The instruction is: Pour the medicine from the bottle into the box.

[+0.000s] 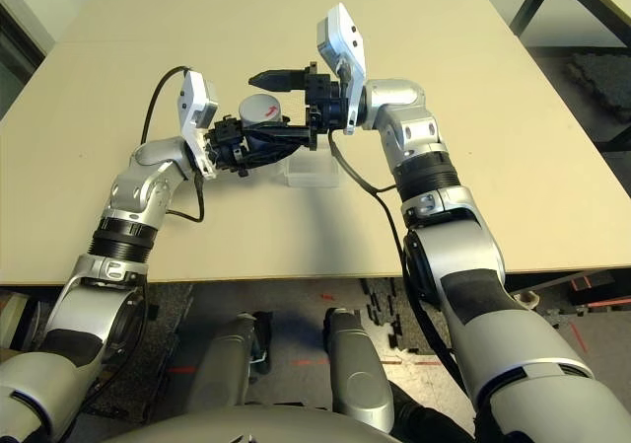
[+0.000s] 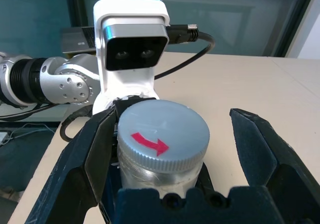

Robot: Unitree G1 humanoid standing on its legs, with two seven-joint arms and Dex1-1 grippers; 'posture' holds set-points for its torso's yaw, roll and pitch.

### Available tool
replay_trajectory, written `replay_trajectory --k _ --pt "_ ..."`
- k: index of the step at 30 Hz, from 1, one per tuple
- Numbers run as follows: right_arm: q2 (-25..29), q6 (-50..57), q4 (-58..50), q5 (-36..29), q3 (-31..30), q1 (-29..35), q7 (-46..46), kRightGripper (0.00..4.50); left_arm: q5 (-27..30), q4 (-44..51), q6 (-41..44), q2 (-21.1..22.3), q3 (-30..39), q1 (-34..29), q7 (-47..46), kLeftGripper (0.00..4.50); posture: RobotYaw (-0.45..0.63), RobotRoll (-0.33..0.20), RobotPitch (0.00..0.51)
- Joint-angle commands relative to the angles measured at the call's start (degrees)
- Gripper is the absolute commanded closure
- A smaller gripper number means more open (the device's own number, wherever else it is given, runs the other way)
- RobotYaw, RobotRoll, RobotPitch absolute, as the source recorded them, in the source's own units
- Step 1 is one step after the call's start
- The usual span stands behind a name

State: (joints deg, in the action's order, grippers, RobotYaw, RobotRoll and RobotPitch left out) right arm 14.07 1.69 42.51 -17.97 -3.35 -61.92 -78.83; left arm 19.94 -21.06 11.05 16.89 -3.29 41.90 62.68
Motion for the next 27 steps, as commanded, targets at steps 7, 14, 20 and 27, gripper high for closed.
replay_trajectory --k 7,14,20,27 --pt "-0.5 -0.4 1.4 0.5 0.9 -1.2 2.3 0.0 -0.4 1.2 0.2 0.1 -1.0 -0.5 0.2 1.92 -0.14 0.0 0.176" --pt "0.5 0.1 3.0 1.1 1.4 -1.7 3.9 0.0 -0.3 1.2 0.1 0.2 -1.0 -0.8 0.1 1.92 -0.14 0.0 0.175" --pt "1.5 0.6 4.2 1.1 2.1 -2.3 4.6 0.0 -0.2 1.3 0.0 0.0 -1.1 -1.0 -0.2 1.92 -0.14 0.0 0.175" --pt "3.3 1.4 4.8 1.3 2.5 -2.5 5.5 0.0 -0.2 1.1 -0.3 -0.2 -1.2 -1.2 -0.5 1.92 -0.14 0.0 0.177"
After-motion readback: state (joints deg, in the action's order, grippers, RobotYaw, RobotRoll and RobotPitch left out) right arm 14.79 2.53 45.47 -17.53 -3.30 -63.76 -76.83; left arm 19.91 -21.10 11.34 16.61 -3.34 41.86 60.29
